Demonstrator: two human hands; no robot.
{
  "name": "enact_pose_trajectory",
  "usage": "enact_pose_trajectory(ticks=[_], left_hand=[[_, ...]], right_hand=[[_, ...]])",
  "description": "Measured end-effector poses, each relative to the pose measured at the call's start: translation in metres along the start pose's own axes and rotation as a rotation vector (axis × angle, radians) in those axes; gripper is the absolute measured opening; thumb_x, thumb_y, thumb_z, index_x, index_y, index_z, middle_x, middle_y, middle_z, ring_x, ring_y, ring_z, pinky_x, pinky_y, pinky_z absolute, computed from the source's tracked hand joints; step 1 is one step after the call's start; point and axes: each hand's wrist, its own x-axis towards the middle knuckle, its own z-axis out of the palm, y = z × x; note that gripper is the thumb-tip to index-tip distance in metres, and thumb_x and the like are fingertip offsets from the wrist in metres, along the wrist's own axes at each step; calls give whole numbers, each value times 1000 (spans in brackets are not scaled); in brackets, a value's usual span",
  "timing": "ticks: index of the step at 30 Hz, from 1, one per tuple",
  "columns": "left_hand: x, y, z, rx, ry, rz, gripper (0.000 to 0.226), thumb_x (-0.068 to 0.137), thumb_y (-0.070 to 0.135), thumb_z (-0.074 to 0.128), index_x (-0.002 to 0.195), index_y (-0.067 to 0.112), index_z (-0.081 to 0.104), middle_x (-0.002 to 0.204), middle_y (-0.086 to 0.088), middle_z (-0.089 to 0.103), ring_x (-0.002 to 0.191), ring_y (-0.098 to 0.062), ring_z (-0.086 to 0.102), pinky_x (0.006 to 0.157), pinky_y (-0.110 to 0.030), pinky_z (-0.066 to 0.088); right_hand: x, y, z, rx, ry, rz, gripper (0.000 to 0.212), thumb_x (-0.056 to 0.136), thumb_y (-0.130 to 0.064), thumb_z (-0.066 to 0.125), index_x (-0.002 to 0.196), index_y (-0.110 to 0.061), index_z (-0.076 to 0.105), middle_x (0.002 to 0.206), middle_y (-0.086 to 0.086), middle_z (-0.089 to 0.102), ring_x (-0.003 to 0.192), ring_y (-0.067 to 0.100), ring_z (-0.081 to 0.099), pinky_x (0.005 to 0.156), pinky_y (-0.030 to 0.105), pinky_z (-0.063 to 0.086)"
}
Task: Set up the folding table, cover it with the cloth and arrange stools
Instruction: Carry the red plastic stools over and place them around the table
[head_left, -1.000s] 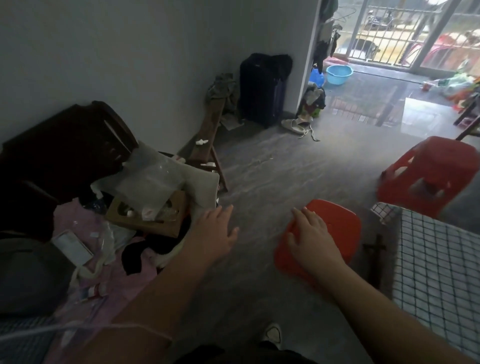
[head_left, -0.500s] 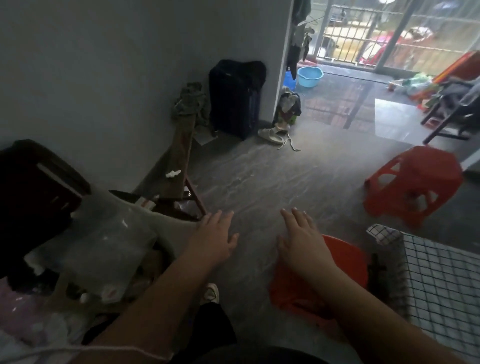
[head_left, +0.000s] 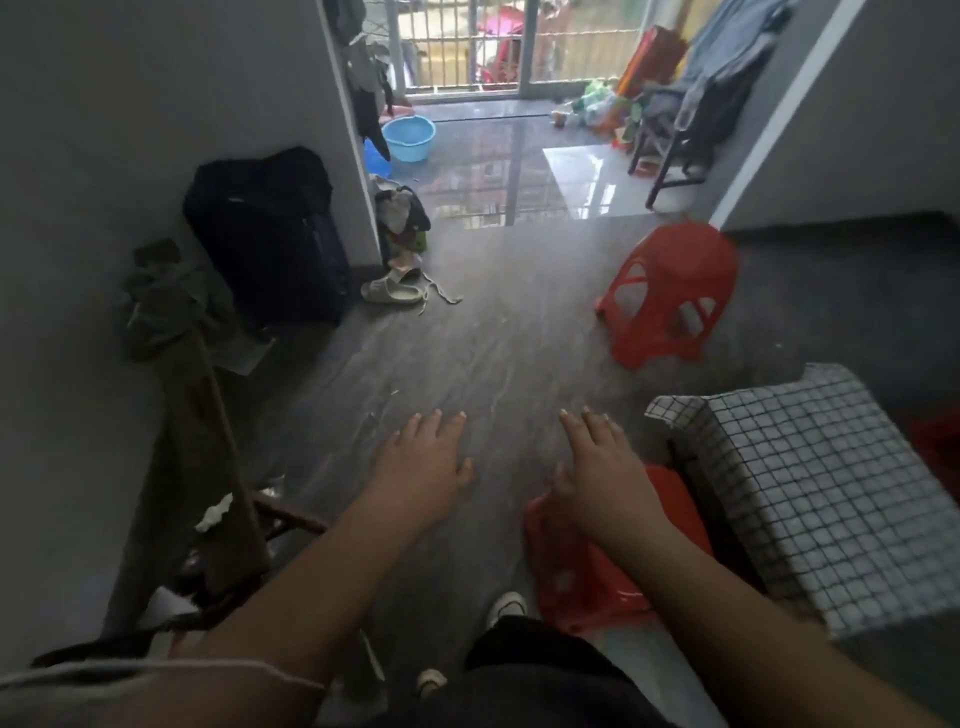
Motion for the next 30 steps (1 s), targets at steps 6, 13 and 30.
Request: enact_pose_trajectory(ticks=[6,13,30], left_hand=[[91,37,-29,50,-3,155,68,98,44,44,157,22,19,162,-10,25,149,-32,23,120,-45,23],[175,91,-51,142,-54,368,69,97,44,45,157,22,18,163,-10,24,149,-33,23,120,-48,23],[294,227,-16,350,-327,1158,64,99,40,43,156,22,21,161,-5,25,149,-29,22,117,-47,26]], right_hand=[[55,39,-15,19,74,140,68,92,-29,54,155,-17,31,161,14,28,148,33,24,121,40,19],[91,82,-40,47,126,283,67,95,-32,50,156,-18,27,162,13,25,149,30,20,122,38,18],[50,115,0,205,311,1233,68,87,-50,26,149,-24,36,159,7,31,149,24,21,118,47,29]])
